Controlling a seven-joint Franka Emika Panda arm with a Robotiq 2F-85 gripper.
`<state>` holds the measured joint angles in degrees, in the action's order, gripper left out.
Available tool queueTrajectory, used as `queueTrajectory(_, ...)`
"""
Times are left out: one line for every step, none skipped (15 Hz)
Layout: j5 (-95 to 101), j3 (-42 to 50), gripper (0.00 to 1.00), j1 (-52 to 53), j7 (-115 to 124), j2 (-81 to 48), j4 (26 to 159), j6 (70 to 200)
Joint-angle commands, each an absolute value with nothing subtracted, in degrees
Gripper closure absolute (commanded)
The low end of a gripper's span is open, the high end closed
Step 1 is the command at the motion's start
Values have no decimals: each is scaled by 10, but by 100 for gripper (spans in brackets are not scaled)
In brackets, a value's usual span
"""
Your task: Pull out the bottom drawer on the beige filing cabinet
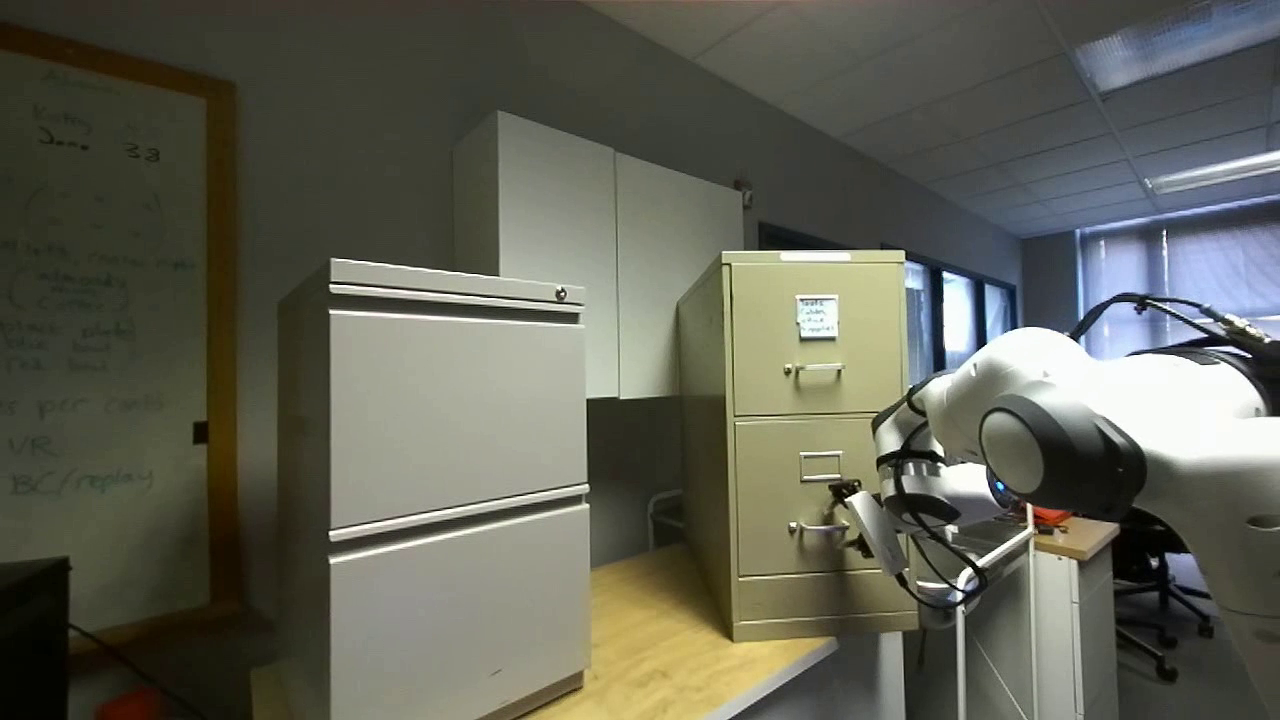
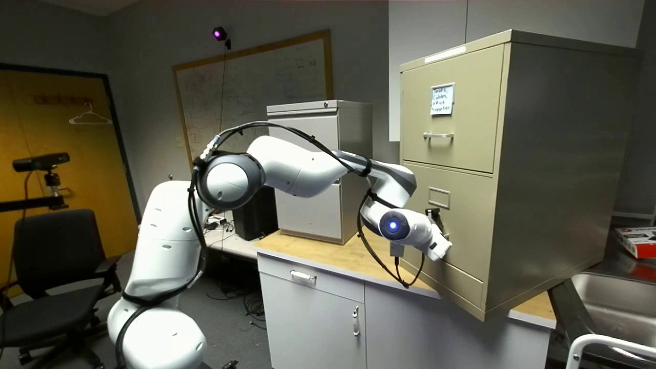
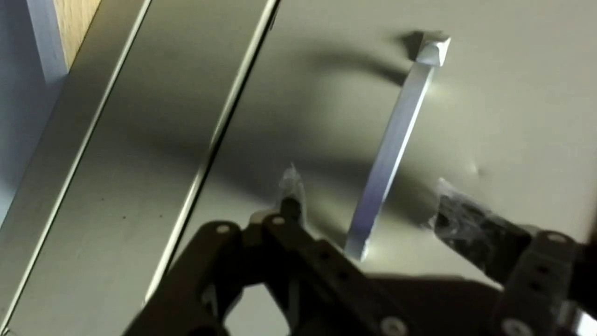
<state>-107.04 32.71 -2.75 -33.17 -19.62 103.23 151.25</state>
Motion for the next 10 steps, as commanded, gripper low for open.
queueTrajectory(-1065,324,55,-31,-311,-228,1000,1511)
queueTrajectory(-1064,323,62,-30,-311,-232,999,1512)
queueTrajectory(-1065,322,70,-29,-313,-235,1001,1513)
queueTrajectory(-1065,321,76,-28,-315,-238,1004,1513)
queueTrajectory(-1063,321,83,-26,-314,-240,1007,1515)
queueTrajectory(-1055,320,92,-23,-309,-239,1009,1517)
queueTrajectory(-1037,319,98,-15,-301,-235,1016,1522)
queueTrajectory(-1007,319,100,-6,-285,-226,1028,1526)
queueTrajectory(-976,317,100,3,-273,-209,1047,1522)
queueTrajectory(-944,317,100,11,-254,-198,1059,1518)
